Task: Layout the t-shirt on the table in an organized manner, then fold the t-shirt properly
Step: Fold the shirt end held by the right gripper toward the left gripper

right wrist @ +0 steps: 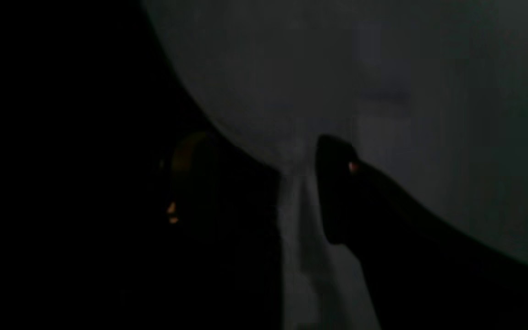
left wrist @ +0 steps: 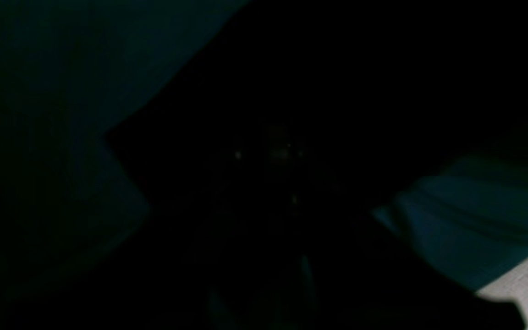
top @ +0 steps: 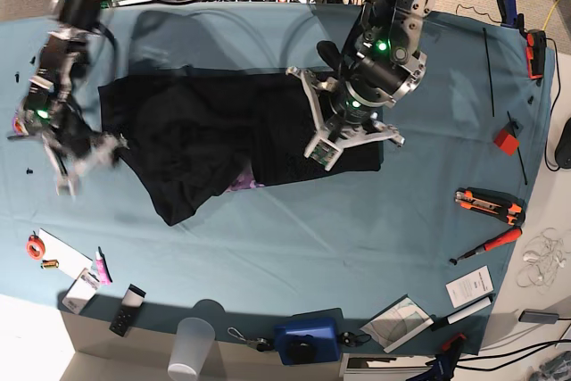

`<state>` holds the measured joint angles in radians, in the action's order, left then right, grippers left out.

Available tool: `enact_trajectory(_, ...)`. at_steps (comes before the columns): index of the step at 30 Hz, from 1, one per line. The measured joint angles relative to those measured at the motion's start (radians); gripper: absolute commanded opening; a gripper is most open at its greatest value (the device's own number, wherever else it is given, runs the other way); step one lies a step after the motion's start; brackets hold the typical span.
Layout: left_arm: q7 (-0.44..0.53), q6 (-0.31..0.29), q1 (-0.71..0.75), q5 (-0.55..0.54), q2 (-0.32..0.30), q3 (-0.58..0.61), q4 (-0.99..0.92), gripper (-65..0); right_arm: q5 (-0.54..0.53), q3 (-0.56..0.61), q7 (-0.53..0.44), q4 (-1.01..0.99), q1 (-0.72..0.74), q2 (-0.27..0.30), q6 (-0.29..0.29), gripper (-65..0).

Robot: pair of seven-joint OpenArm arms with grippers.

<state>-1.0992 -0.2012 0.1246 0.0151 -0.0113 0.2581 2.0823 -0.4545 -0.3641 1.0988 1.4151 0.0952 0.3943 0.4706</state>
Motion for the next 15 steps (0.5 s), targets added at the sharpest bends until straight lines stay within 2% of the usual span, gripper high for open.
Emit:
enact_trajectory(4, 0.0, 0.0, 0.0, 0.002, 0.0, 0.0, 0.0, -59.2, -0.172, -0.002, 0.065, -0.126, 0.009, 0.068, 0.059, -31.3)
enact_trajectory(7, 0.0, 0.0, 0.0, 0.003, 0.0, 0.0, 0.0, -59.2, -0.331, -0.003, 0.099, -0.222, 0.018, 0.114, 0.153, -31.3)
enact_trajectory(10, 0.001, 0.0, 0.0, 0.002, 0.0, 0.0, 0.0, -59.2, -0.542, -0.007, 0.182, -0.293, 0.015, 0.122, 0.231, -31.3)
enact_trajectory(12, 0.003, 0.0, 0.0, 0.003, 0.0, 0.0, 0.0, -59.2, -0.632, -0.005, 0.226, -0.323, 0.016, 0.111, 0.231, -31.3)
enact_trajectory(15, 0.003, 0.0, 0.0, 0.002, 0.0, 0.0, 0.0, -59.2, -0.688, -0.005, 0.246, -0.335, 0.016, 0.092, 0.231, -31.3)
